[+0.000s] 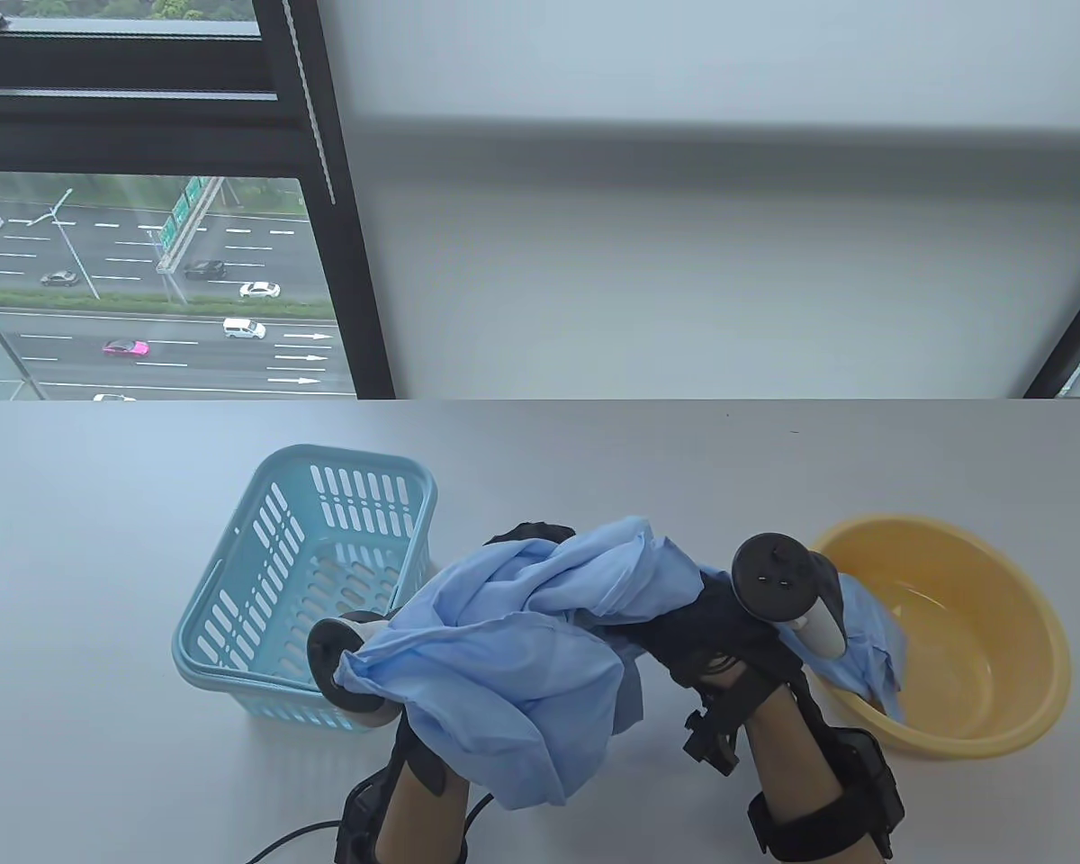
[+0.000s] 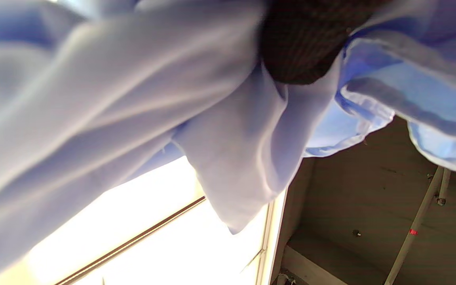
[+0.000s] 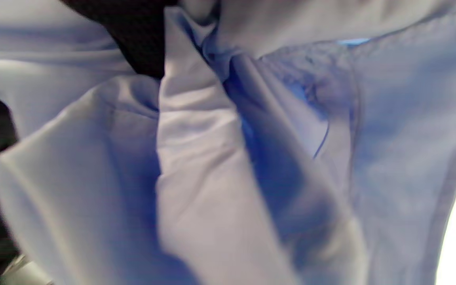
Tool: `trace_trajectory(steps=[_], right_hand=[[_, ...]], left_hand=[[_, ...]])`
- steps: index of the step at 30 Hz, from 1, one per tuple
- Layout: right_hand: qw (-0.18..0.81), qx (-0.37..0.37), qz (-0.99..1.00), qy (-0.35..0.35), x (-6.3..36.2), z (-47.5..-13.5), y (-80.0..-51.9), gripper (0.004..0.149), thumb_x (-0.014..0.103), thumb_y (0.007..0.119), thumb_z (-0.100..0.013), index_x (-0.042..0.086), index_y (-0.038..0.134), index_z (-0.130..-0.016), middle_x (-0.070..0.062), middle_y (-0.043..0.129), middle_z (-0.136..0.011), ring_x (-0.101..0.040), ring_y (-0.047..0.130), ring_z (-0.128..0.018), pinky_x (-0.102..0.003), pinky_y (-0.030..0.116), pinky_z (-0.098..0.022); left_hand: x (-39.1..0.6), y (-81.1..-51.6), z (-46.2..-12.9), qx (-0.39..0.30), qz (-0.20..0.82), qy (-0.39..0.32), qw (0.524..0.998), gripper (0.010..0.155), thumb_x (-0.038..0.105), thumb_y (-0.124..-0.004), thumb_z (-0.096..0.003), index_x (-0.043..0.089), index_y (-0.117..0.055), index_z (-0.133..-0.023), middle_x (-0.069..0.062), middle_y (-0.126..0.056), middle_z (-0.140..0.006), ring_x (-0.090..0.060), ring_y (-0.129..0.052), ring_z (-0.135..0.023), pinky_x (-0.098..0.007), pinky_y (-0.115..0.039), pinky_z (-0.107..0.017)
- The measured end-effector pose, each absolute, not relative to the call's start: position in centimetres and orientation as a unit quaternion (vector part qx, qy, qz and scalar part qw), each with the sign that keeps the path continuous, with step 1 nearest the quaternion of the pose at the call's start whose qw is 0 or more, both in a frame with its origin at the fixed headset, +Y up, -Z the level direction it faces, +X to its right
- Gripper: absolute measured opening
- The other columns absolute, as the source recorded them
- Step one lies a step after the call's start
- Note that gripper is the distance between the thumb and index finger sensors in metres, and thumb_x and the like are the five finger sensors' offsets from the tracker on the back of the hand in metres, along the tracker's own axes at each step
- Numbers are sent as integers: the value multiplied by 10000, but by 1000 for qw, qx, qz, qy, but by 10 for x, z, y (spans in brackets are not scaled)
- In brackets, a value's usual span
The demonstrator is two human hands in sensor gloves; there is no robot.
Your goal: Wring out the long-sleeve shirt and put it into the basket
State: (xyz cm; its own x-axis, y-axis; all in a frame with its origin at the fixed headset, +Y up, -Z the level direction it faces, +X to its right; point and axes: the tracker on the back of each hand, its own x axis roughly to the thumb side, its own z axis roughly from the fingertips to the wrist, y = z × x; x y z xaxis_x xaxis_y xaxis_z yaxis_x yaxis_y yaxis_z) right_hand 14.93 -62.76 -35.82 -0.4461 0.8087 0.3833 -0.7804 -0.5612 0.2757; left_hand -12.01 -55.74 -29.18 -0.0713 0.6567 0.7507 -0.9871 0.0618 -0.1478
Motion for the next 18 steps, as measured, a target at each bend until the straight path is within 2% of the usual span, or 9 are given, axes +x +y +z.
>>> trace_trajectory(steps=[3, 8, 12, 18], right_hand=[[472, 214, 855, -33, 165, -354, -618, 410, 472, 790, -615, 323, 723, -991, -82, 565, -1181, -385, 737, -982, -594, 534, -770], [504, 175, 841, -88, 188, -353, -612, 413, 476, 774, -619, 311, 711, -992, -78, 805, -1001, -226, 993, -748, -458, 744, -679], [534, 150, 825, -106, 205, -354, -610, 418, 465, 783, -614, 295, 718, -990, -65, 873, -922, -153, 1057, -614, -398, 821, -599], [559, 91, 809, -156, 235, -350, -607, 426, 450, 794, -608, 275, 729, -991, -62, 901, -888, -137, 1074, -558, -387, 844, -560]], left_hand=[[-122, -558, -294, 227, 634, -355, 649, 494, 485, -856, -586, 331, -708, -1031, 83, -940, -961, -255, -870, -965, -578, -585, -775], [-123, -563, -302, 193, 609, -369, 675, 481, 497, -870, -582, 379, -733, -1027, 63, -865, -1064, -302, -752, -1051, -601, -533, -785], [-127, -570, -311, 166, 573, -371, 712, 517, 517, -874, -583, 395, -710, -1058, 10, -737, -1162, -348, -623, -1104, -617, -471, -795], [-144, -583, -324, 173, 509, -315, 782, 546, 533, -849, -593, 402, -677, -1095, -19, -692, -1191, -369, -598, -1110, -631, -451, -797]])
